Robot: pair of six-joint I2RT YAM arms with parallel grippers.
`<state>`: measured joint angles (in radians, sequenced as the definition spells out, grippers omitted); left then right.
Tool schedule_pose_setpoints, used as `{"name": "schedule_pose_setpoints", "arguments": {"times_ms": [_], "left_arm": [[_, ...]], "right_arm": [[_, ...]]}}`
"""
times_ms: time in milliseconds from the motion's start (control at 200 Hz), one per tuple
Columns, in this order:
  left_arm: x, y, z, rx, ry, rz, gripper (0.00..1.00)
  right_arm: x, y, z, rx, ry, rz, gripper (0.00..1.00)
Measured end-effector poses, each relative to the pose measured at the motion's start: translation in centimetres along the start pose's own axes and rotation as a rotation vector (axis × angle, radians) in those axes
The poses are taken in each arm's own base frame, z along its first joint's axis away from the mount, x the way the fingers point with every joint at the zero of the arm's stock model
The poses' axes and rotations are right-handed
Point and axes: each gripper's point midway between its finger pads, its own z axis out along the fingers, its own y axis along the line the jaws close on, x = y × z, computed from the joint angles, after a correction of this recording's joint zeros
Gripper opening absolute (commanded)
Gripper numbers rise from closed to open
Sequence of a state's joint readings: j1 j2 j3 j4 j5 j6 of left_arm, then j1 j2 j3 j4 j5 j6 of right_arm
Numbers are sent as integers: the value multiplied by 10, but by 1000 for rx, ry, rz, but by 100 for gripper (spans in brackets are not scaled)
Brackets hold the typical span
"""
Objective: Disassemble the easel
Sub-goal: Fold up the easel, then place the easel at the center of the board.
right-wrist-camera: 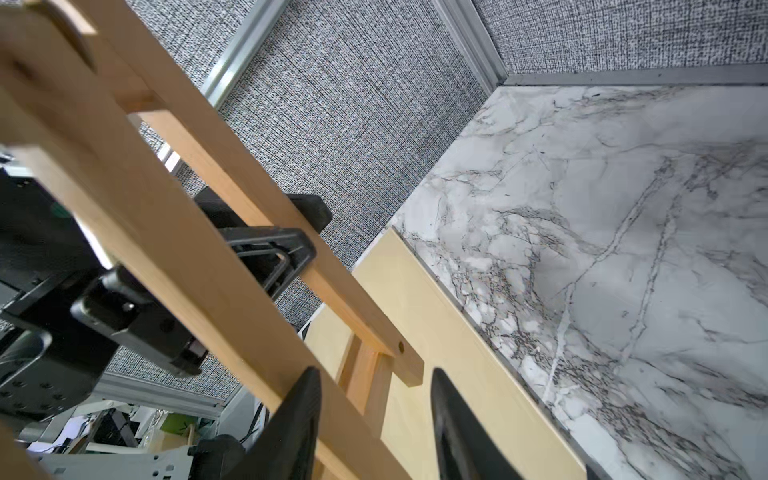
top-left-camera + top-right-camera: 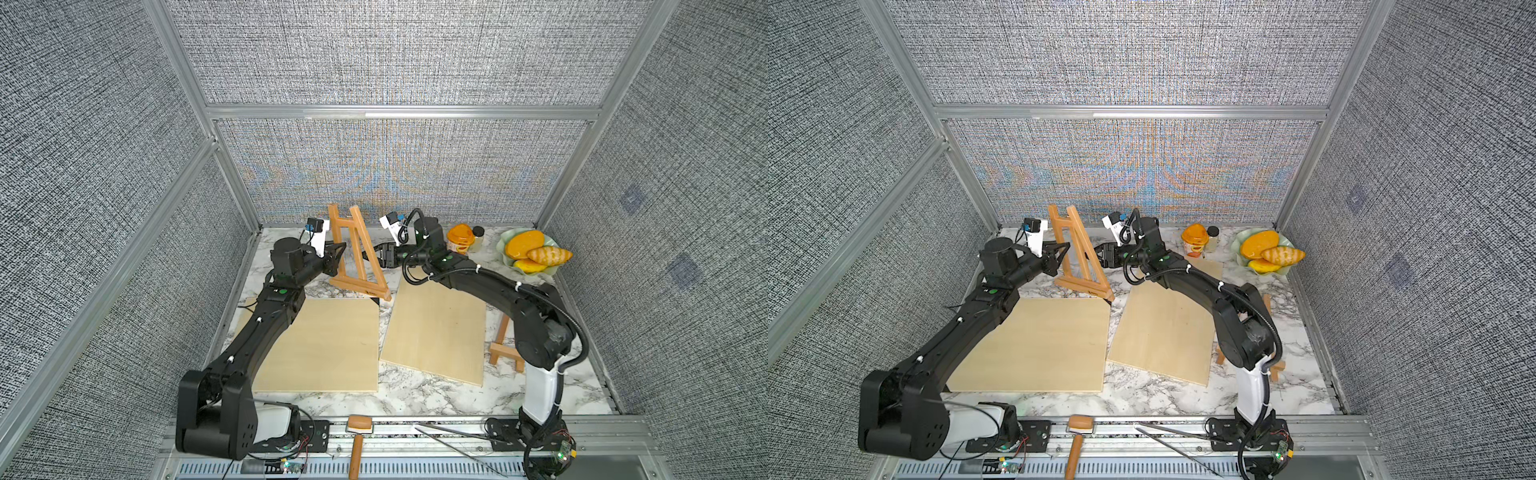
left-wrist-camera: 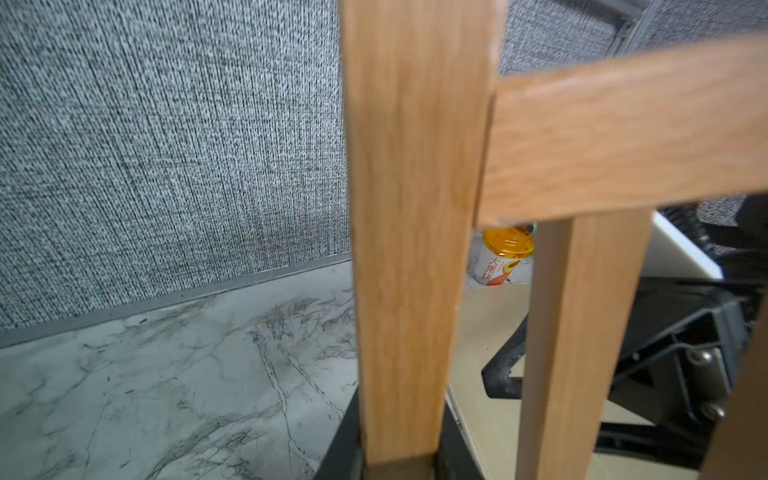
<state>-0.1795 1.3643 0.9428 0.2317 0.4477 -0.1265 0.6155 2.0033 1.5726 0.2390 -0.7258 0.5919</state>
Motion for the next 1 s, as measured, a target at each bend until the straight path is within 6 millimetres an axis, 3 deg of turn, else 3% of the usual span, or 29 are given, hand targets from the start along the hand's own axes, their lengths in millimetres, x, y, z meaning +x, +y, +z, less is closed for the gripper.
{"name": "schedule_pose_setpoints", "arguments": {"times_ms": [310,650,840,995], "left_arm": [[49,52,56,-49,145,-118,0],[99,101,121,-61,259,-226,0],[111,114,146,-55,267,-280,0],[123,127,158,-84,292,-299,0]], "right_arm": [[3,-78,29,-23,3,83,43],[4,-161,45,8,-30,104,43],[8,-191,54,14,-42,122,42],[10,-205,50,32,-47,137,42]]}}
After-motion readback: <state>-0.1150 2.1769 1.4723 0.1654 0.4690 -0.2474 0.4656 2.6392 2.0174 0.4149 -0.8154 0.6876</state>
